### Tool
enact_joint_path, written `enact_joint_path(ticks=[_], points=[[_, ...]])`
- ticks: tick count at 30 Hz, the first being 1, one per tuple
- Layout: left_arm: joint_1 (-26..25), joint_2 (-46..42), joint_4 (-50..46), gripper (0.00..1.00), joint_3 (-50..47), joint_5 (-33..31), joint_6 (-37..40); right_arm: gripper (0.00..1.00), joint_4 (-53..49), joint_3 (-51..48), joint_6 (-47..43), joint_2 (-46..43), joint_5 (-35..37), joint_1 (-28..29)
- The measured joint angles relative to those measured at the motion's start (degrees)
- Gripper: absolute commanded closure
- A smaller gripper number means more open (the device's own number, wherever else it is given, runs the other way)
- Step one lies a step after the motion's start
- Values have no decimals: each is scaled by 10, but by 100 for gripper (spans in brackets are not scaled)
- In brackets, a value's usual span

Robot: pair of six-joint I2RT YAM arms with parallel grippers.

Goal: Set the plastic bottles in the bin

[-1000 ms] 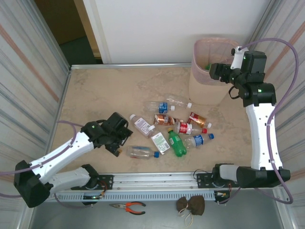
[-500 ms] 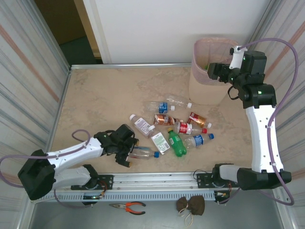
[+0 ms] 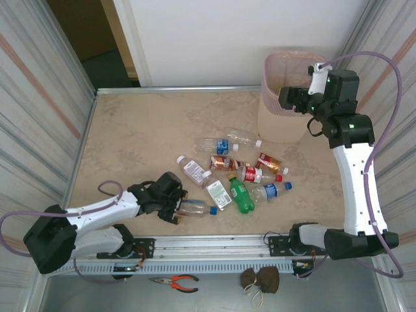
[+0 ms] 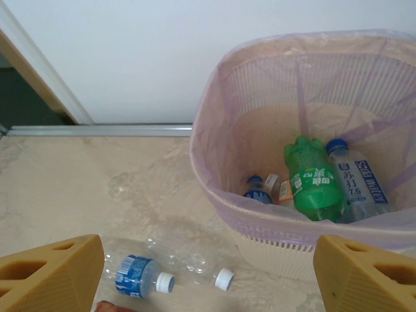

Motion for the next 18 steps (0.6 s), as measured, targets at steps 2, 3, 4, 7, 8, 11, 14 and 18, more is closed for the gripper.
enact_joint_path(ticks=[2,3,4,7,8,11,14,18], points=[[2,0,2,30,0,-2,0,18,-1,1,0,0,0,4],[3,0,4,31,-1,-2,0,19,-2,2,0,0,0,5],[3,0,6,32,-2,-2,0,19,-2,3,-1,0,0,5],[3,1,14,34,-9,-2,0,19,-2,4,-2,0,1,6],[3,1,15,35,-9,-2,0,19,-2,4,-2,0,2,6],[5,1,19,34,-10,-2,0,20,-2,4,-2,0,3,6],[6,1,27,34,-14,-2,0,20,-2,4,-2,0,3,7],[13,5,36,38,-21,-2,0,21,-2,4,-2,0,5,7]])
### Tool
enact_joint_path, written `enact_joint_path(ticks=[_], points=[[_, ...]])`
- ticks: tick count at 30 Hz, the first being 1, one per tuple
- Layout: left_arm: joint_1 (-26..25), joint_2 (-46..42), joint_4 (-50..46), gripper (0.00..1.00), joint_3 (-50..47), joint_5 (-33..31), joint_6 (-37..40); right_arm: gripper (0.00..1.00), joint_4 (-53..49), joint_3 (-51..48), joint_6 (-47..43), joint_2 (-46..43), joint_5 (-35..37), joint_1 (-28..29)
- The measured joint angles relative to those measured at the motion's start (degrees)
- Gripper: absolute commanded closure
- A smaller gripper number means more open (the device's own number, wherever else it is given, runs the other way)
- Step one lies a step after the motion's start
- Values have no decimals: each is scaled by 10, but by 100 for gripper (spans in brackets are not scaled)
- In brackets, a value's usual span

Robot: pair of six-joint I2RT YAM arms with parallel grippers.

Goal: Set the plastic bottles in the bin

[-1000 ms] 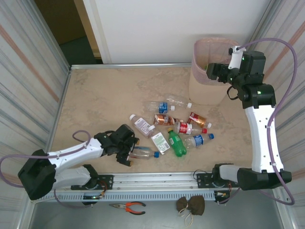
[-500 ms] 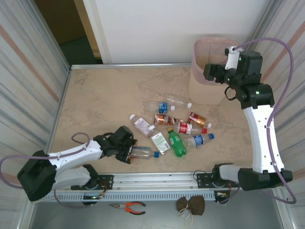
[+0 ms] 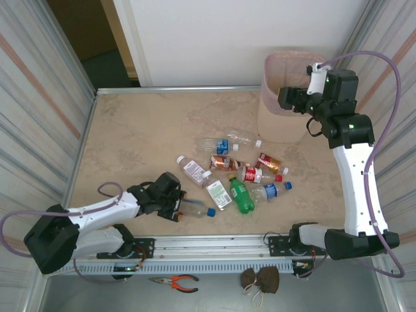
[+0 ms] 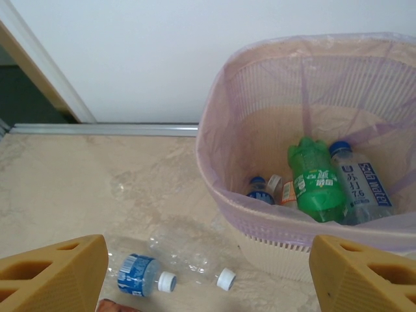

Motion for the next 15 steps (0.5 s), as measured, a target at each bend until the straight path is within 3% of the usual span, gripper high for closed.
enact_joint_path(ticks=[8,15], points=[[3,-7,-3,44,0,-2,0,22,0,0,0,0,9,3],[35,-67,-89,46,29,-33,0,22,-2,1,0,-7,6,4]])
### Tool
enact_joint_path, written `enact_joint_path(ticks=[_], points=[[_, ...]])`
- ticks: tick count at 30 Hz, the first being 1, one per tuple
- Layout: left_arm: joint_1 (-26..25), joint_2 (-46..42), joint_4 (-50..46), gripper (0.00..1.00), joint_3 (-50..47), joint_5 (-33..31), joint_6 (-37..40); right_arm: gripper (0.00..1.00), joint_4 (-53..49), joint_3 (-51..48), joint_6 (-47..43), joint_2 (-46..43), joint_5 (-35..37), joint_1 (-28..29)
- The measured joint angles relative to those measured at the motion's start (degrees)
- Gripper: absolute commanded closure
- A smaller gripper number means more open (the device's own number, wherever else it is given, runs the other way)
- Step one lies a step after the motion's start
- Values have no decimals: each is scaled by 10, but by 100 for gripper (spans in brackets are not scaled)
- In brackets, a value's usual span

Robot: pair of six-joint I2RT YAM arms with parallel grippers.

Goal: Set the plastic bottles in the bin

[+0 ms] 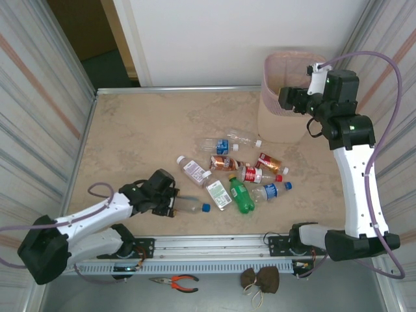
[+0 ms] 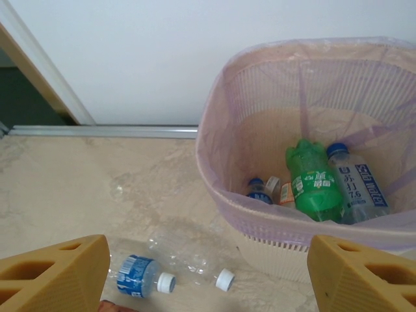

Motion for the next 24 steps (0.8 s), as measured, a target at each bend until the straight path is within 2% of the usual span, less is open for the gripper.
enact_joint_path(ticks=[3,6,10,15,19,24], points=[[24,-30,-17,46,25,-15,10,22,0,0,2,-8,-17,0],[56,-55,-18,45,43,-28,56,22,3,-2,12,-18,-49,0],[101,-80,-4,44,63,-34,160,22,30,-27,35,-40,-113,3],[151,-105,59,45,90,-24,312,22,80,-78,72,-59,-194,14],[195,-117,132,45,111,21,428,22,116,-108,91,-61,-232,44],[236,-97,235,45,148,113,540,22,165,-131,107,-61,-259,95]])
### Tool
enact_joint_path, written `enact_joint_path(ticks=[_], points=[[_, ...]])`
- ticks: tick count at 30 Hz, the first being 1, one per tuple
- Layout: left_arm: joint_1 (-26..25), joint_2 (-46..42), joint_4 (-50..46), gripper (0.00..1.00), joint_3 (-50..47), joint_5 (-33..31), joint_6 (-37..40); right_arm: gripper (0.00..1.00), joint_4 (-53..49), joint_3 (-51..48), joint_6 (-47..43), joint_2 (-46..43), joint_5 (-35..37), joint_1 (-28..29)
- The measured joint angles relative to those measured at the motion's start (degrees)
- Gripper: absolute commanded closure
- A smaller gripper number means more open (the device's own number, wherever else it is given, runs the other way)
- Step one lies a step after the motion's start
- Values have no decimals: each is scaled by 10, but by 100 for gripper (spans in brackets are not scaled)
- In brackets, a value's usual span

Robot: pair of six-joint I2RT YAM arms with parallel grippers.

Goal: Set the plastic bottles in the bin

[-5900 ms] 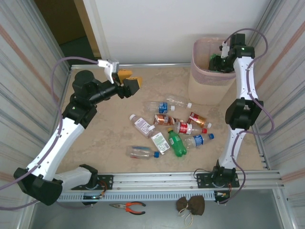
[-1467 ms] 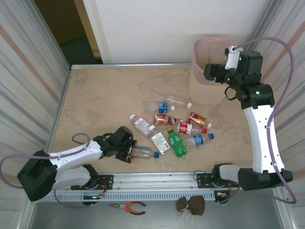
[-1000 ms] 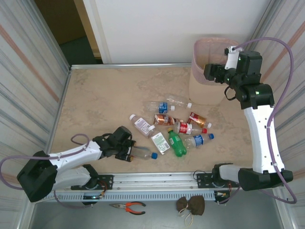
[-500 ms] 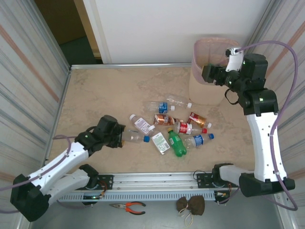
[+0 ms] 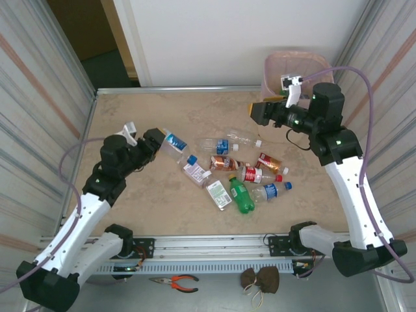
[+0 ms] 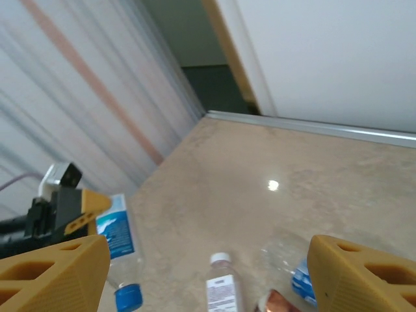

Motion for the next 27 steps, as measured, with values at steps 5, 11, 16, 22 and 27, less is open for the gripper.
enact_joint_path(ticks=[5,11,16,22,27], points=[[5,53,87,47,58,103,89,21,57,-31,13,-1,-25,52],[5,115,184,48,125,233,163,17,112,-45,13,-1,-65,111],[-1,156,225,49,193,325,211,14,140,-44,13,2,-90,150],[-36,175,240,48,256,392,271,13,155,-38,13,24,-118,186],[-58,188,244,48,285,419,299,18,159,-30,12,40,-143,205]])
